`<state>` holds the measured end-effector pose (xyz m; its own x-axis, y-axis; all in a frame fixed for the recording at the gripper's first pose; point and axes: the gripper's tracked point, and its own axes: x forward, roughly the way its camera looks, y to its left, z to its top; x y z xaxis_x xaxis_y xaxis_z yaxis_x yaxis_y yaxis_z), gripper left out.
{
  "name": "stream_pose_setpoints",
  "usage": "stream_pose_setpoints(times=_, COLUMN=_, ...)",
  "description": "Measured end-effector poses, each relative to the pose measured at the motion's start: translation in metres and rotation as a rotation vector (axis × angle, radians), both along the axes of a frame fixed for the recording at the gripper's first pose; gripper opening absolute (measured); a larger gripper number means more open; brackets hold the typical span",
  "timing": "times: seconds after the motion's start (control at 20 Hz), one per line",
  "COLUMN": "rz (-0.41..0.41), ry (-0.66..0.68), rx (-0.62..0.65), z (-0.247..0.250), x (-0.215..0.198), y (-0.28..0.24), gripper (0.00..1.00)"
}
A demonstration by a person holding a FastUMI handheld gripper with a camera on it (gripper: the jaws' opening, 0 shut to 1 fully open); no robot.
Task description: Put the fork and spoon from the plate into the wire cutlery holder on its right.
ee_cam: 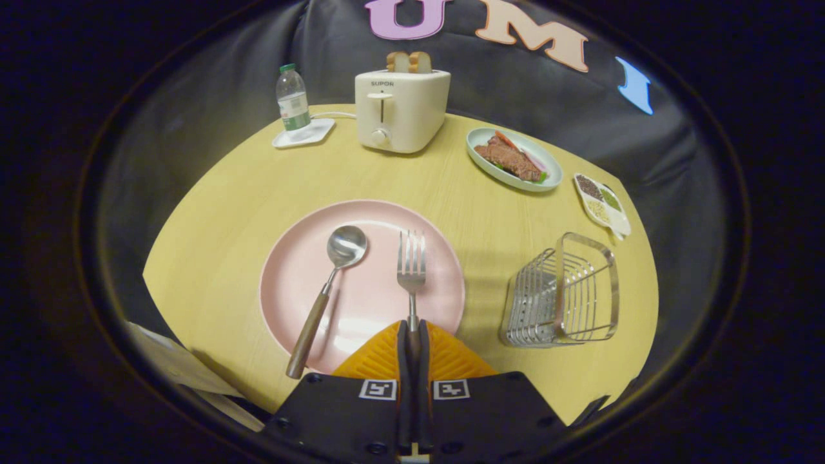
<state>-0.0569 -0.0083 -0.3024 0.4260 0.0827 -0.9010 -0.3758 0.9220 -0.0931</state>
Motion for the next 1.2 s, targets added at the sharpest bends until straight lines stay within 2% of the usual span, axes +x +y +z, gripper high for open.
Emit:
stream_pose_setpoints(times=0.2, rz=0.005, ry=0.035, rx=0.031, z=0.022, x=0.002, y=-0.009, gripper=0.07)
stream_pose_setpoints(times=0.75, rz=0.067, ry=0.084, rx=-0.032, z=0.069, x=0.024, y=-0.078, gripper=0.07)
stream_pose_setpoints(times=1.2, rz=0.096, ry=0.149, rx=-0.089, z=0.068, x=0.029, y=-0.129, gripper=0.07)
